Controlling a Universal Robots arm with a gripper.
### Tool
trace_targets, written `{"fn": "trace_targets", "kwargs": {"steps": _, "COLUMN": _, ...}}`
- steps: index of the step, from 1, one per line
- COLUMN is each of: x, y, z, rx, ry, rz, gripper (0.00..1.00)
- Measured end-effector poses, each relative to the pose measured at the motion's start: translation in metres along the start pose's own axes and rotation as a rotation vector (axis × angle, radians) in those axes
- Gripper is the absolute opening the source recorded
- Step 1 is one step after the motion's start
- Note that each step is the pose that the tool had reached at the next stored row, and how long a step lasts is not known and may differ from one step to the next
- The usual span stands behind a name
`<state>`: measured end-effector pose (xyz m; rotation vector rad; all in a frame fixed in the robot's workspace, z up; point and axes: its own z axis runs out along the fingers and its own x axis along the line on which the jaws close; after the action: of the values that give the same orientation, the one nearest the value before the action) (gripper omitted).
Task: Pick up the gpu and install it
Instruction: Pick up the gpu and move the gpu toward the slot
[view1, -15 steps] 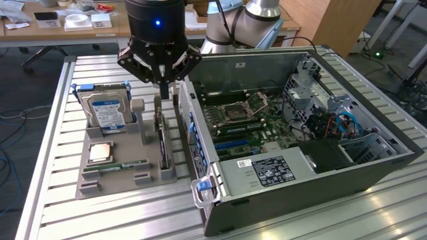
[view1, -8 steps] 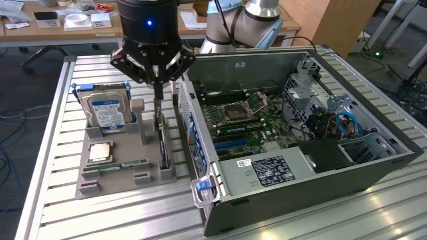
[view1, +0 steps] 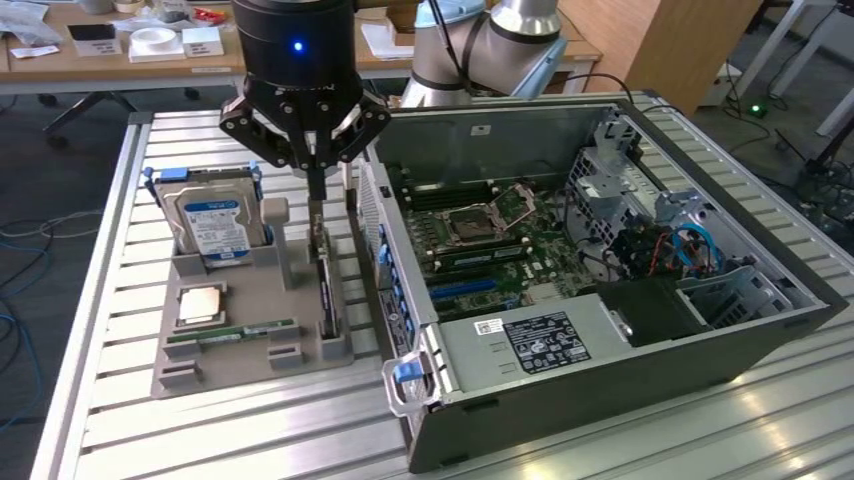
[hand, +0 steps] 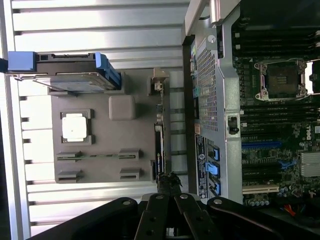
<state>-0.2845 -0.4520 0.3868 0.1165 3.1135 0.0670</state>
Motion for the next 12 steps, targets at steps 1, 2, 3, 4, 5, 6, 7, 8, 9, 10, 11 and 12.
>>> {"fn": "trace_targets", "kwargs": {"steps": 1, "x": 0.0, "y": 0.0, "z": 0.0, "rx": -0.0001, "ry": 0.0, "rz": 0.0, "gripper": 0.11}}
{"fn": "trace_targets", "kwargs": {"steps": 2, "x": 0.0, "y": 0.0, "z": 0.0, "rx": -0.0001, "ry": 0.0, "rz": 0.0, "gripper": 0.11}}
{"fn": "trace_targets", "kwargs": {"steps": 3, "x": 0.0, "y": 0.0, "z": 0.0, "rx": 0.0, "ry": 0.0, "rz": 0.0, "gripper": 0.11}}
{"fn": "trace_targets", "kwargs": {"steps": 4, "x": 0.0, "y": 0.0, "z": 0.0, "rx": 0.0, "ry": 0.0, "rz": 0.0, "gripper": 0.11}}
{"fn": "trace_targets", "kwargs": {"steps": 5, "x": 0.0, "y": 0.0, "z": 0.0, "rx": 0.0, "ry": 0.0, "rz": 0.0, "gripper": 0.11}}
{"fn": "trace_targets", "kwargs": {"steps": 6, "x": 0.0, "y": 0.0, "z": 0.0, "rx": 0.0, "ry": 0.0, "rz": 0.0, "gripper": 0.11}}
{"fn": "trace_targets", "kwargs": {"steps": 7, "x": 0.0, "y": 0.0, "z": 0.0, "rx": 0.0, "ry": 0.0, "rz": 0.0, "gripper": 0.11}}
{"fn": "trace_targets", "kwargs": {"steps": 8, "x": 0.0, "y": 0.0, "z": 0.0, "rx": -0.0001, "ry": 0.0, "rz": 0.0, "gripper": 0.11}}
{"fn": "trace_targets", "kwargs": {"steps": 9, "x": 0.0, "y": 0.0, "z": 0.0, "rx": 0.0, "ry": 0.0, "rz": 0.0, "gripper": 0.11}}
{"fn": "trace_targets", "kwargs": {"steps": 10, "x": 0.0, "y": 0.0, "z": 0.0, "rx": 0.0, "ry": 0.0, "rz": 0.0, "gripper": 0.17}}
{"fn": "trace_targets", "kwargs": {"steps": 11, "x": 0.0, "y": 0.0, "z": 0.0, "rx": 0.0, "ry": 0.0, "rz": 0.0, "gripper": 0.17}}
{"fn": "trace_targets", "kwargs": {"steps": 12, "x": 0.0, "y": 0.0, "z": 0.0, "rx": -0.0001, "ry": 0.0, "rz": 0.0, "gripper": 0.23}}
